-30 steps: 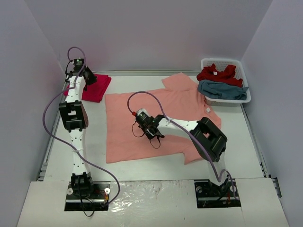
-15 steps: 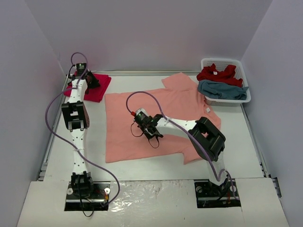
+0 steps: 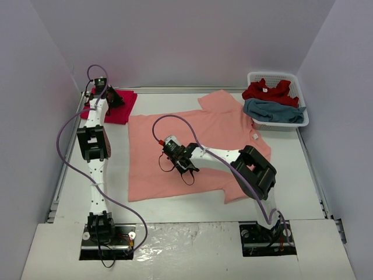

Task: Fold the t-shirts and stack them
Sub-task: Flatten out the tshirt

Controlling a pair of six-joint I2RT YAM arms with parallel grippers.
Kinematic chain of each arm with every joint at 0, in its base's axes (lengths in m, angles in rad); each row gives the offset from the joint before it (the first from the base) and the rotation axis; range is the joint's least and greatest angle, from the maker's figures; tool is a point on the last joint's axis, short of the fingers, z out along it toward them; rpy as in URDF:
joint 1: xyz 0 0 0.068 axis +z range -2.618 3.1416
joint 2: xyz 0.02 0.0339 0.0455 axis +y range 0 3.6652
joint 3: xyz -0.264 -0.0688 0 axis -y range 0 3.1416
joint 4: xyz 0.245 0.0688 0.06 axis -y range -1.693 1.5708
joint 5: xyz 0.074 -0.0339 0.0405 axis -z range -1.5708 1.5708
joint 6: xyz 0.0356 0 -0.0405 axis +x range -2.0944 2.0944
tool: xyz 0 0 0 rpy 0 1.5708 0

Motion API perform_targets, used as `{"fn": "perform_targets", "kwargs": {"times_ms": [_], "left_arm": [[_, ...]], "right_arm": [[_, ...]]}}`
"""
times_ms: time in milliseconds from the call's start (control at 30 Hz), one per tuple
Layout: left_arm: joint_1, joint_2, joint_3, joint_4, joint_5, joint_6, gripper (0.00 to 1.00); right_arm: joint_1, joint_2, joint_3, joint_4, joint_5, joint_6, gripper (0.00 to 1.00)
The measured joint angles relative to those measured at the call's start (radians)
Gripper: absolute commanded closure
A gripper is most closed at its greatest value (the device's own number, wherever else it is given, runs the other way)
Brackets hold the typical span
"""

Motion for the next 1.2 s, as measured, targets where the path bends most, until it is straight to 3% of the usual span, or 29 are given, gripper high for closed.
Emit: {"fn": "perform_targets", "kwargs": {"times_ms": [833, 1200], "left_arm": [[0.029, 0.031, 0.032, 0.045, -0.010, -0.006, 0.98], [0.031, -0.031, -0.022, 0.059, 0.022, -0.001, 0.64]], "right_arm": [[0.017, 0.032, 0.048, -0.045, 0.023, 0.003, 1.00], [0.023, 0.037, 0.058, -0.056, 0.035, 0.003, 1.00]]}}
